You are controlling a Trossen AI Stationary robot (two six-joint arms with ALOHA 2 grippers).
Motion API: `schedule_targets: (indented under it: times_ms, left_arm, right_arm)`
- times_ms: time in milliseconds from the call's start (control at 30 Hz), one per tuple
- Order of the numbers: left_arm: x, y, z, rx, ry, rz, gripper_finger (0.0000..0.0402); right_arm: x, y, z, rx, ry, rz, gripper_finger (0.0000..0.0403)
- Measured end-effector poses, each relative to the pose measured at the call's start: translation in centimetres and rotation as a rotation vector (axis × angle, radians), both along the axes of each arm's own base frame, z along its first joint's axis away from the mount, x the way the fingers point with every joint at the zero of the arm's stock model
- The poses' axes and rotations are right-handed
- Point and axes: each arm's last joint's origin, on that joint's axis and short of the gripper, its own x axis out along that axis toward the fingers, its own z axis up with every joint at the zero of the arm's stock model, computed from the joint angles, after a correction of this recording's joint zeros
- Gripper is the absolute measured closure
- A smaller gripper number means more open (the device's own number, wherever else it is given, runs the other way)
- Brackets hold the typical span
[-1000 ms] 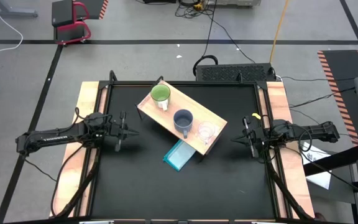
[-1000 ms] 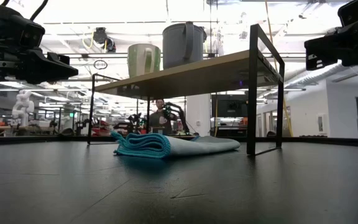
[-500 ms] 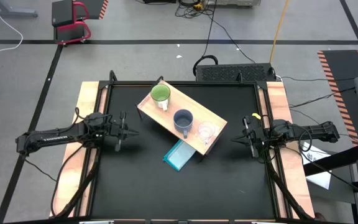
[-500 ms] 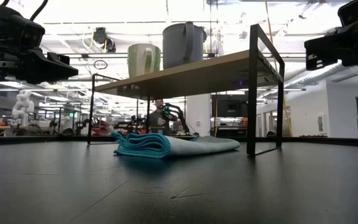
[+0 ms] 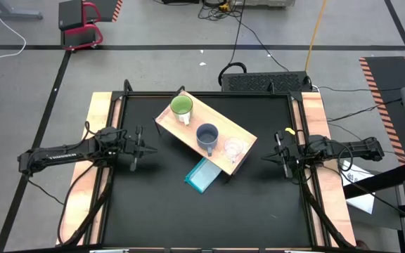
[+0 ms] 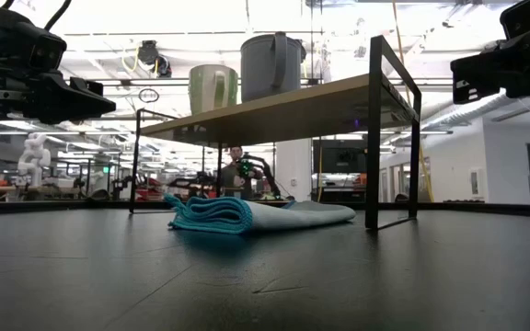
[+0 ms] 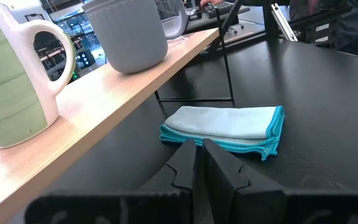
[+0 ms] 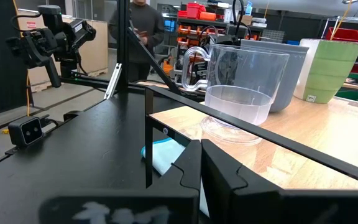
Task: Stack small to large cups/mugs on shelf
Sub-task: Return to Home Position
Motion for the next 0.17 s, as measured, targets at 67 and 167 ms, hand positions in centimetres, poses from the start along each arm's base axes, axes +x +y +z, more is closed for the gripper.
schedule_targets:
  times_ms: [67,167]
  left_arm:
    - [0.00,0.00,-0.01,0.000,0.000,0.000,0.0371]
    - [0.00,0.00,-0.01,0.000,0.000,0.000,0.0371]
  right_arm:
    - [0.00,0.00,0.00,0.000,0.000,0.000,0.0403]
    - [0.00,0.00,0.00,0.000,0.000,0.000,0.0403]
